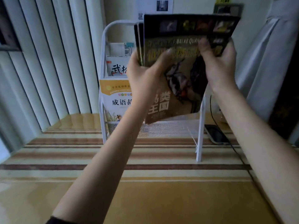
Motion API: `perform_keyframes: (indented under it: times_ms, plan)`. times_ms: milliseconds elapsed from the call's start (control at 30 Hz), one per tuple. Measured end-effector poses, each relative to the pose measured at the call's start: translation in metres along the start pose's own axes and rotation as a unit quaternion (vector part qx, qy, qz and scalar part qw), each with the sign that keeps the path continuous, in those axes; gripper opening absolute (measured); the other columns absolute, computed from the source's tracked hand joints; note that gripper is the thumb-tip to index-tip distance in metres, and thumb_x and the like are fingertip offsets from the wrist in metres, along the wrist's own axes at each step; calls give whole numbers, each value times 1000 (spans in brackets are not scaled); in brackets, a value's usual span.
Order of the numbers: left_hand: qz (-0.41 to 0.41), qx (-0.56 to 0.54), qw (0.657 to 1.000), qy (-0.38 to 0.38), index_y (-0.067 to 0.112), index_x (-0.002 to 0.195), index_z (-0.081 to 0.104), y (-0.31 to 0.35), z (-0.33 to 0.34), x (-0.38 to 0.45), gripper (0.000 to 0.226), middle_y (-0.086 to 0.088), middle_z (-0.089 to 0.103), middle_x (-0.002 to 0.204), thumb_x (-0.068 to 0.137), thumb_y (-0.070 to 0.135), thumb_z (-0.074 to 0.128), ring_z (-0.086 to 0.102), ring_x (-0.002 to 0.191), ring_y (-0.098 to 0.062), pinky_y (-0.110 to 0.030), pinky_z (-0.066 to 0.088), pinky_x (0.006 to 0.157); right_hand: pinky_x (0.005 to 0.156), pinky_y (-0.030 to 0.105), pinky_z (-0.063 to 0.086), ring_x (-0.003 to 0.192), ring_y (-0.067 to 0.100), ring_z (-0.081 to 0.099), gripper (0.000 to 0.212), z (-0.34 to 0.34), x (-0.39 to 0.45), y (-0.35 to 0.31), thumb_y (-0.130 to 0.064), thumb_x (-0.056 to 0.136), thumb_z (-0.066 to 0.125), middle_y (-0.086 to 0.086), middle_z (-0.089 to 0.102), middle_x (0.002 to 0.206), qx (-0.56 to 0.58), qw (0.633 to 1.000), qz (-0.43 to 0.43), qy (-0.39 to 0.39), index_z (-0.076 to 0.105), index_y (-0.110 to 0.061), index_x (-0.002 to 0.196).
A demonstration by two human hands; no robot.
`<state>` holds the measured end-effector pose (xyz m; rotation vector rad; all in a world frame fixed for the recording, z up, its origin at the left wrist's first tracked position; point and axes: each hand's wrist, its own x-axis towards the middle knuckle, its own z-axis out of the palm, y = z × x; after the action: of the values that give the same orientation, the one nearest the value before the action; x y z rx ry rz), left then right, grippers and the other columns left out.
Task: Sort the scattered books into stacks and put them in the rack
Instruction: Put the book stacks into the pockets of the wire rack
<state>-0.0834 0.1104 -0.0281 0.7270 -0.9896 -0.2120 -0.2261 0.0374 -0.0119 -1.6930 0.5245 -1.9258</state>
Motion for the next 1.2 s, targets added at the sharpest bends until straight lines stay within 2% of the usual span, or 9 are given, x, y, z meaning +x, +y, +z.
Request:
perform_keyframes:
  times_ms: [100,367,533,633,800,900,967,1067,1200]
  plan:
    - [13,2,1000,-21,18,78,60,-1,24,41,24,3,68,77,70,16,83,67,74,-11,-34,58,76,96,36,49,111,16,60,72,1,40,1,-61,67,70,8,62,117,8,1000,-21,7,52,-11,116]
    - [0,152,983,-105,26,90,57,-72,24,71,30,14,65,86,72,33,80,64,80,-2,-24,54,76,90,19,45,99,2,56,60,-2,48,72,-55,70,68,-7,58,105,-67,998,11,14,50,-17,114]
    - [124,399,899,-135,5,137,32,-76,15,85,97,-10,54,131,66,50,79,58,110,-28,-36,48,85,90,9,38,102,-1,52,52,0,58,91,-35,83,71,-7,56,109,-105,994,-12,-17,48,-8,121]
    - [168,463,854,-166,7,149,9,-85,5,86,118,-11,49,139,65,56,76,63,102,-33,-46,51,83,93,13,40,106,5,53,57,-2,53,103,-36,83,69,-4,56,113,-122,991,-18,-48,45,-3,124]
    - [182,523,811,-190,14,115,43,-91,0,95,63,-5,66,93,81,67,52,62,80,-30,-34,45,61,99,10,37,114,-8,46,71,-19,46,108,-32,80,74,-14,37,135,-193,970,-20,-149,26,-23,132]
    - [182,537,798,-204,15,93,52,-95,2,98,48,-1,57,77,89,62,43,56,71,-24,-28,34,55,104,37,37,116,11,44,51,-19,44,105,-48,78,61,-5,46,127,-328,927,-73,-164,50,-33,126]
    - [194,550,782,-219,13,96,57,-94,5,100,51,-3,59,80,90,61,42,59,78,-26,-28,38,60,106,43,28,118,21,45,42,-9,43,101,-52,85,49,2,52,125,-444,872,-150,-143,62,-28,117]
    - [231,651,696,-196,12,113,52,-95,7,98,58,-9,64,106,89,64,38,57,104,-29,-41,37,88,109,43,18,129,20,42,46,20,34,101,-49,97,33,-2,52,136,-515,806,-220,-193,51,-27,133]
    - [305,660,675,-127,9,106,56,-113,4,78,46,-8,67,104,91,50,46,63,99,-28,-40,43,84,114,49,13,134,25,36,54,30,17,129,-42,97,26,4,44,141,-581,754,-237,-197,25,-25,148]
